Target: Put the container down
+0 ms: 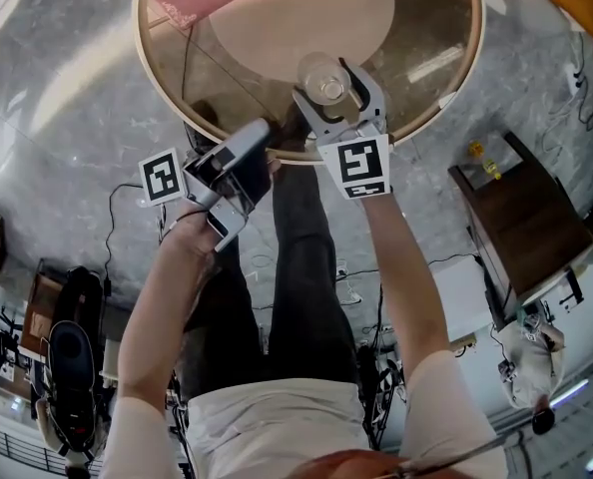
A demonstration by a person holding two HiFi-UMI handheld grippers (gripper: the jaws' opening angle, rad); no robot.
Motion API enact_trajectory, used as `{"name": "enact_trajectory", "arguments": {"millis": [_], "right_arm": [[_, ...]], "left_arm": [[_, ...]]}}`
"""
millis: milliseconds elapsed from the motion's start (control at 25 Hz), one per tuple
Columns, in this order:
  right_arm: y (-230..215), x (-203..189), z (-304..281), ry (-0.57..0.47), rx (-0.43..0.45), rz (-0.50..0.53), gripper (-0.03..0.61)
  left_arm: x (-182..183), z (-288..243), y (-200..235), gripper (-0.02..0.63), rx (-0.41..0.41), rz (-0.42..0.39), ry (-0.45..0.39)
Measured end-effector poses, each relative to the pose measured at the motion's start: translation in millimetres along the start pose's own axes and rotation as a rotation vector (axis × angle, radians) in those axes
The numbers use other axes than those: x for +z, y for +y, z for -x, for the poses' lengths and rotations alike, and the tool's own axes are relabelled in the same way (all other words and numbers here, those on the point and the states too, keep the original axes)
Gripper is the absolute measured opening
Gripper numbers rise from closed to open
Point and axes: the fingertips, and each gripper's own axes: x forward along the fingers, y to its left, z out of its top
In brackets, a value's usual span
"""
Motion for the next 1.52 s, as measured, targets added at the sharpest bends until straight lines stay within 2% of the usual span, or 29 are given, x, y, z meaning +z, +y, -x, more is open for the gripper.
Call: {"name": "enact_trajectory", "arguments": {"millis": [360,600,880,1160,1360,1520], "right_arm": [[2,-4,-3,0.007,-0.012,0.005,0.345],[-1,-7,-1,0.034,-0.007,-0.028,0.456],[6,22,26,0.037,-0.012,-0.033,0.451],[12,66,72,0.018,-0.036,-0.062,0.358],[28,108,115,-0.009,-0.054,-0.077,0.268],[42,151,156,-0.054,-0.087,-0.128,0.2]], "left_arm": [[0,2,2,0.278,0.01,-0.007,0.004],[-5,2,-2,0.279,0.012,-0.019,0.017],[-24,6,-34,0.279,0.027,-0.056,0.067],[-50,14,-88,0.278,0.029,-0.113,0.137],[-82,23,-136,0.276,0.043,-0.179,0.229],[-112,32,-183,0.258,0.048,-0.248,0.309]]}}
